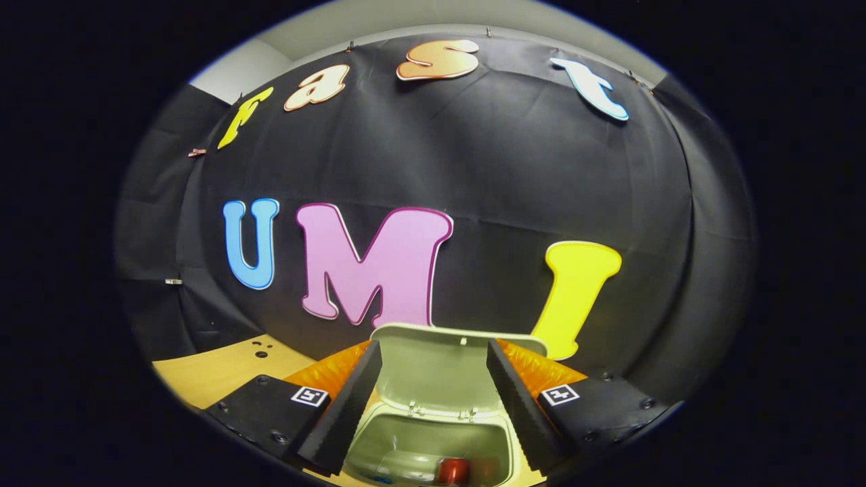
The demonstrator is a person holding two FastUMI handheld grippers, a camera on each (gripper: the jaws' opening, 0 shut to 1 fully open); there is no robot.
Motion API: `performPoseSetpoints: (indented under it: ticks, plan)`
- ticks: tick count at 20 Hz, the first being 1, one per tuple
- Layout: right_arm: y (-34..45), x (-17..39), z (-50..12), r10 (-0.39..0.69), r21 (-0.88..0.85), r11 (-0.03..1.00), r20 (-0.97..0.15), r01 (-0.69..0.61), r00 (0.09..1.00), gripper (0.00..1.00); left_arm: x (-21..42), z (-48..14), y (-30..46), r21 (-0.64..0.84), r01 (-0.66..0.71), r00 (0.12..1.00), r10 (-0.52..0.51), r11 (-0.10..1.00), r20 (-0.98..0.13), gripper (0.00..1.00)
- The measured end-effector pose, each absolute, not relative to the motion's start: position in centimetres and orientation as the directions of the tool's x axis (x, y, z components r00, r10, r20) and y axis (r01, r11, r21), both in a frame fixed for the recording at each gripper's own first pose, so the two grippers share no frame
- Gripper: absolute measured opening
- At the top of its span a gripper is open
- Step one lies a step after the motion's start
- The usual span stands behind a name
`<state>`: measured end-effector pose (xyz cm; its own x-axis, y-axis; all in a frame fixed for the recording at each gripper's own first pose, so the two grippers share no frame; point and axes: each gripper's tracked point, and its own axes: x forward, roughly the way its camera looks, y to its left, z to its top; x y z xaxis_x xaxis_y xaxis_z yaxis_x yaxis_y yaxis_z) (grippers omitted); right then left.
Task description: Press the lid of the desktop garbage bin to open it, pick up the crumpled paper on the desktop and throw it into the bin, then pick up the pop can on the desktop and drop it into the bin, and finally close the garbage bin lid.
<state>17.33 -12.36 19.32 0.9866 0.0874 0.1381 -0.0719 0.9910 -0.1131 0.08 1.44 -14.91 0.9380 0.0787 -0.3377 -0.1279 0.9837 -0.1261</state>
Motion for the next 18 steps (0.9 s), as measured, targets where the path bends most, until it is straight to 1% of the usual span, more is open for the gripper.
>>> performPoseSetpoints:
  ticks: [4,7,10,14,16,18]
  plan:
    - [-13.1,19.6,22.1,0.076,-0.086,0.994,0.141,-0.065,0.987,0.98,-1.2,-15.7,2.4,-0.155,-0.160,0.931,0.097,0.975,-0.351,0.96]
    - [-14.0,21.9,22.5,0.058,-0.082,0.995,0.112,-0.049,0.992,0.98,-1.8,-15.6,2.9,-0.154,-0.170,0.932,0.108,0.973,-0.347,0.96]
    - [-14.2,23.9,22.2,0.046,-0.060,0.997,0.062,-0.043,0.997,0.98,-2.2,-15.5,3.6,-0.156,-0.186,0.931,0.123,0.970,-0.343,0.96]
    - [-14.7,25.7,19.2,0.016,-0.028,0.999,-0.057,-0.017,0.998,0.98,-2.6,-15.7,4.4,-0.170,-0.204,0.927,0.135,0.964,-0.349,0.96]
    - [-14.6,25.7,19.5,0.002,-0.017,1.000,-0.050,-0.003,0.999,0.98,-3.0,-15.9,4.8,-0.167,-0.211,0.926,0.142,0.963,-0.350,0.96]
    - [-14.6,25.6,19.4,0.004,-0.040,0.999,-0.059,-0.006,0.998,0.96,-3.3,-16.2,5.2,-0.165,-0.217,0.922,0.147,0.962,-0.357,0.96]
